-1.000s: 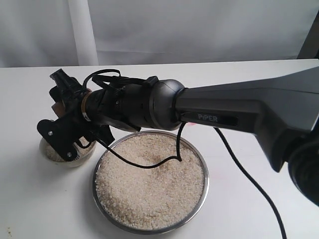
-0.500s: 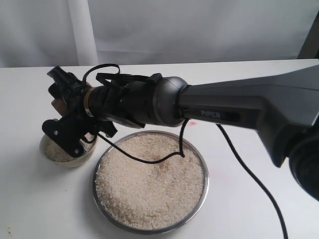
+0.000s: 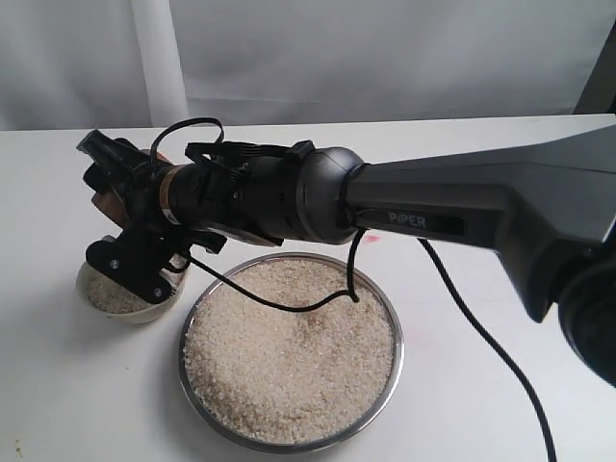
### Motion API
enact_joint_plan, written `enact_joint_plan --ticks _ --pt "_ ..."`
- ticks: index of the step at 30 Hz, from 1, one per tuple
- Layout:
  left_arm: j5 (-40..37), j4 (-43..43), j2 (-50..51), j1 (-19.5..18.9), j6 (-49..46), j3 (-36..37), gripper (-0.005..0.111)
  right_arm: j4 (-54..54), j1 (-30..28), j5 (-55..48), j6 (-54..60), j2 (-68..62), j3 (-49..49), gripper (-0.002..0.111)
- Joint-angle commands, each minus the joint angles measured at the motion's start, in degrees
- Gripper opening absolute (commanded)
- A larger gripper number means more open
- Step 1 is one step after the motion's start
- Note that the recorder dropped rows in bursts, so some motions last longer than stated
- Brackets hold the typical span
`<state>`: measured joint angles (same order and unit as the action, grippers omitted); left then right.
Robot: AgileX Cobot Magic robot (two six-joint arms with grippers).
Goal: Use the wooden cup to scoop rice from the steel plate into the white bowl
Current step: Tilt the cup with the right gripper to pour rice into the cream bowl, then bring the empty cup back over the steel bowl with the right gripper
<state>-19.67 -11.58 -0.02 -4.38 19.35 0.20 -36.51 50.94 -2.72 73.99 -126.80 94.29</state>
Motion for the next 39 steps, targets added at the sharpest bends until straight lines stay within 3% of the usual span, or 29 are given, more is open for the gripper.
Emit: enact_joint_plan --ticks 1,29,33,39 --pt "0.3 0.3 0.0 0.4 0.1 -0.2 0.000 -0.5 -0.2 3.8 1.0 0.5 0.5 0.000" --pt "0.3 0.3 0.0 0.4 0.1 -0.2 0.000 1.2 -0.2 5.6 13.8 0.5 0.5 0.000" --pt "0.3 0.3 0.0 0.4 0.1 -0.2 0.000 4.7 -0.2 4.3 5.4 0.8 0.5 0.000" --pt "0.3 0.3 0.0 0.4 0.1 -0.2 0.000 4.4 -0.2 -8.1 -21.2 7.4 0.5 0.000"
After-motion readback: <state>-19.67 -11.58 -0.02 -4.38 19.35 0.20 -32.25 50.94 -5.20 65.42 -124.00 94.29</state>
